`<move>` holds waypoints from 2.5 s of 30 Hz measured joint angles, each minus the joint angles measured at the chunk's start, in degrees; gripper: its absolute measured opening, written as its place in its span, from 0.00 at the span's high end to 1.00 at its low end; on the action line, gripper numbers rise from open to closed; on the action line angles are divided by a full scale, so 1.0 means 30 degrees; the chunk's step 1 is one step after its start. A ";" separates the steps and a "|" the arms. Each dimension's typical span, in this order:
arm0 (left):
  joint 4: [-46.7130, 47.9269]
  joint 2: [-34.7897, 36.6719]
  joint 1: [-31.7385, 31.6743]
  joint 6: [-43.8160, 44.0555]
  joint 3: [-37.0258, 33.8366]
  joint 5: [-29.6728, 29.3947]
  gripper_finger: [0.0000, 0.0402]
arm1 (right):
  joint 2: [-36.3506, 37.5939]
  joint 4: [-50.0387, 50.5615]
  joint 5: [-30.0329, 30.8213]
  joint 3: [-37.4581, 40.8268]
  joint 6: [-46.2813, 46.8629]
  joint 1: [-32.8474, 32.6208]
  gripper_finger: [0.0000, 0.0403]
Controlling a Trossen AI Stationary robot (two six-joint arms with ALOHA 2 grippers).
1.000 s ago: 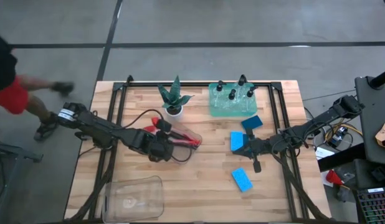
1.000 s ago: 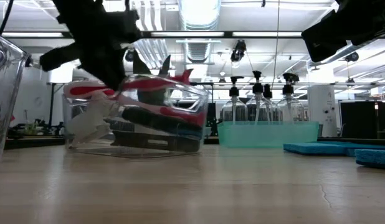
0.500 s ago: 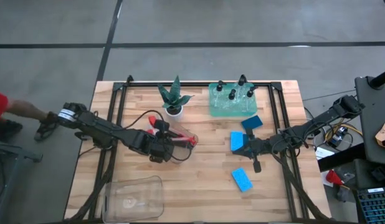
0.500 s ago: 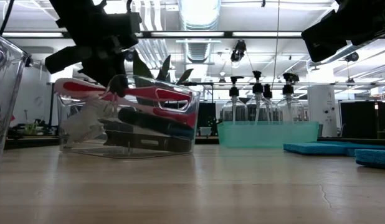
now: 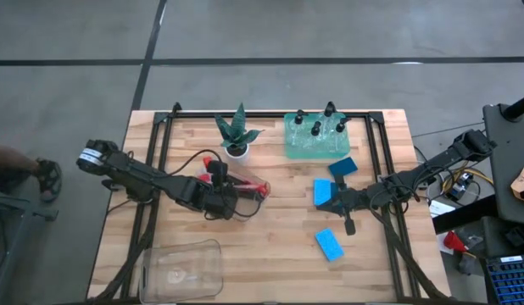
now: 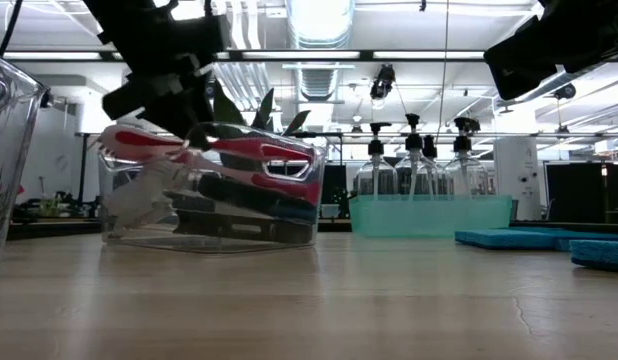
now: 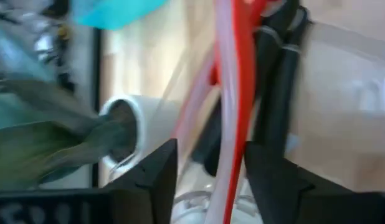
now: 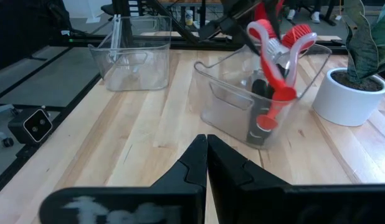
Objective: Pick & Place Kitchen Sink Supplies
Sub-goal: Put the orange dish brush into the top transparent bin, then put the blue sponge into the bottom transparent bin
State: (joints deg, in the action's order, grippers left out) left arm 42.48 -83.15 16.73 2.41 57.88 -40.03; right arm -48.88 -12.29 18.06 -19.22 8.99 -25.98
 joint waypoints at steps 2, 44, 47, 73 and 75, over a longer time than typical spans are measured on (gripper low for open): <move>-0.0143 0.0000 -0.0007 0.0393 0.0099 -0.0858 0.51 | 0.0000 0.0000 0.0000 0.0000 0.0000 0.0007 0.98; 0.1800 0.1802 0.1358 0.9223 0.3156 -0.0825 0.76 | 0.0000 0.0000 0.0000 0.0000 0.0000 0.0007 0.98; 0.1098 0.3374 0.1626 0.9224 0.2212 -0.0793 0.93 | -0.0007 0.0000 0.0000 -0.0007 0.0000 0.0004 0.98; -1.3273 2.1083 0.2353 0.2052 -1.3815 0.2981 1.00 | -0.0007 0.0007 0.0002 -0.0005 0.0000 0.0007 0.98; -1.3532 2.1874 0.2353 0.1954 -1.4413 0.3987 1.00 | -0.0007 0.0000 0.0004 -0.0007 0.0000 0.0005 0.98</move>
State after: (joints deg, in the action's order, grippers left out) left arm 1.88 -17.53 23.79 8.27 14.64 -28.08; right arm -48.90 -12.29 18.08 -19.25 8.99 -25.96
